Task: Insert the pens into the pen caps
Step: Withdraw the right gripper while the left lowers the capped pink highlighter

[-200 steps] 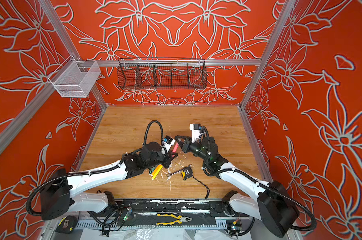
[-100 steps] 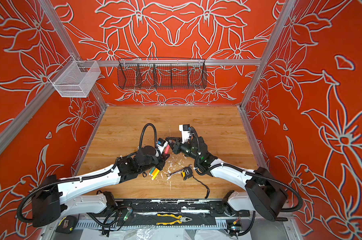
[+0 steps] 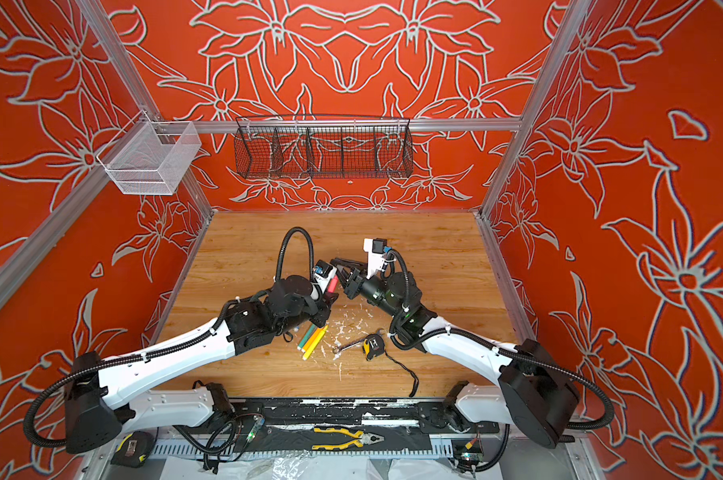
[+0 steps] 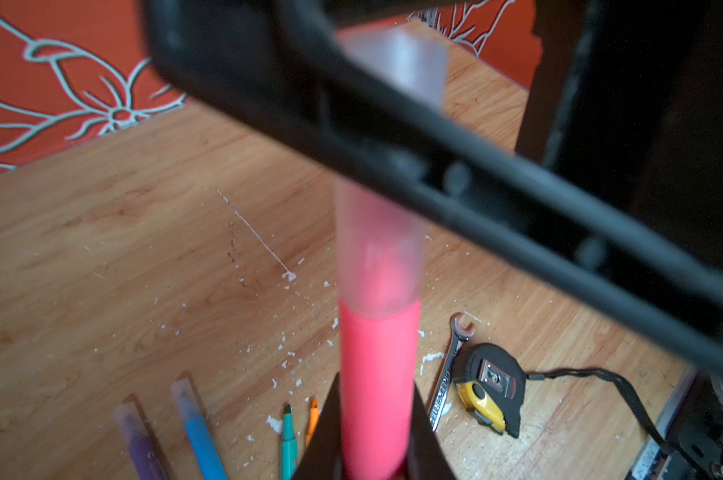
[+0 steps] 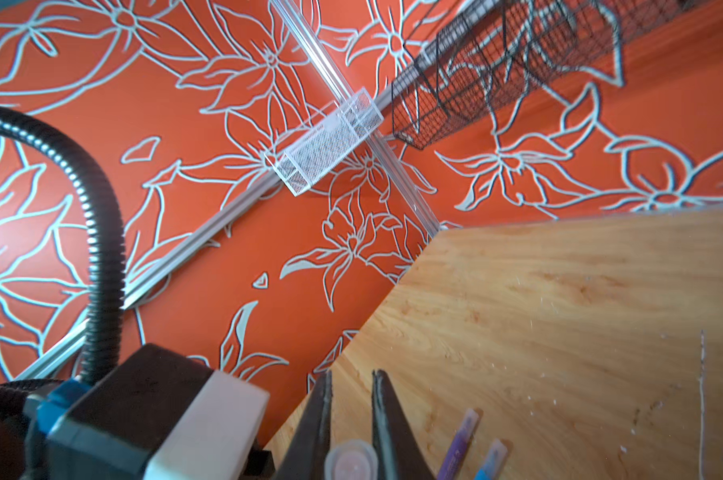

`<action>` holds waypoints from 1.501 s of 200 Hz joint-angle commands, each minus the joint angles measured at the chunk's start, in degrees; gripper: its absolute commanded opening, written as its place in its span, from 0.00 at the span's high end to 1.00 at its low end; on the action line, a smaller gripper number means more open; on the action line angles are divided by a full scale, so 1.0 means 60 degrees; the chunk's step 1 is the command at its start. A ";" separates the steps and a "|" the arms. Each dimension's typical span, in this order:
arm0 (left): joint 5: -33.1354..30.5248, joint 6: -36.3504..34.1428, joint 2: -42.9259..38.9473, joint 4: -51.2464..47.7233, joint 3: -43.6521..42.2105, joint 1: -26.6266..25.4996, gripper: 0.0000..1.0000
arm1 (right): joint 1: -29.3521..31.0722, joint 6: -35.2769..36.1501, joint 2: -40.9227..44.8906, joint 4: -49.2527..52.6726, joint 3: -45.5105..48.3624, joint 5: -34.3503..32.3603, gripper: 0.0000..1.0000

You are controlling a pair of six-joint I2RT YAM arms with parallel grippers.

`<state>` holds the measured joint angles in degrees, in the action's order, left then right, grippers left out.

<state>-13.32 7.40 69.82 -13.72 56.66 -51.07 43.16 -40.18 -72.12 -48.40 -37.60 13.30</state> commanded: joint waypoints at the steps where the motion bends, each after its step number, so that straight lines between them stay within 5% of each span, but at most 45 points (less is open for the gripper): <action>1: -0.0264 -0.0610 0.0336 0.2712 0.1501 0.0133 1.00 | 0.0660 0.0163 -0.0225 0.1748 0.0419 0.1909 1.00; 124: 0.0608 -0.0362 -0.0420 0.3387 0.1669 0.1602 1.00 | 0.0731 0.0178 -0.0198 0.1560 0.0660 0.1551 1.00; 227: 0.1591 -0.0003 -0.0841 0.2350 0.0904 0.1817 1.00 | 0.0524 0.0226 0.0139 0.2407 0.0845 0.0225 1.00; 260: 0.1922 0.0599 -0.1078 0.1553 -0.0171 0.1817 1.00 | 0.0225 0.0359 0.0637 0.3088 0.0936 -0.0416 0.69; 300: 0.1426 0.1935 -0.1193 0.0521 -0.1766 0.1817 1.00 | -0.0074 0.0267 0.1212 0.4761 0.0894 -0.2204 0.52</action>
<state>-0.67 11.51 63.44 -10.59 50.17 -40.12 43.86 -38.13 -67.35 -31.20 -32.56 8.21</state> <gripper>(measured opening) 0.147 0.449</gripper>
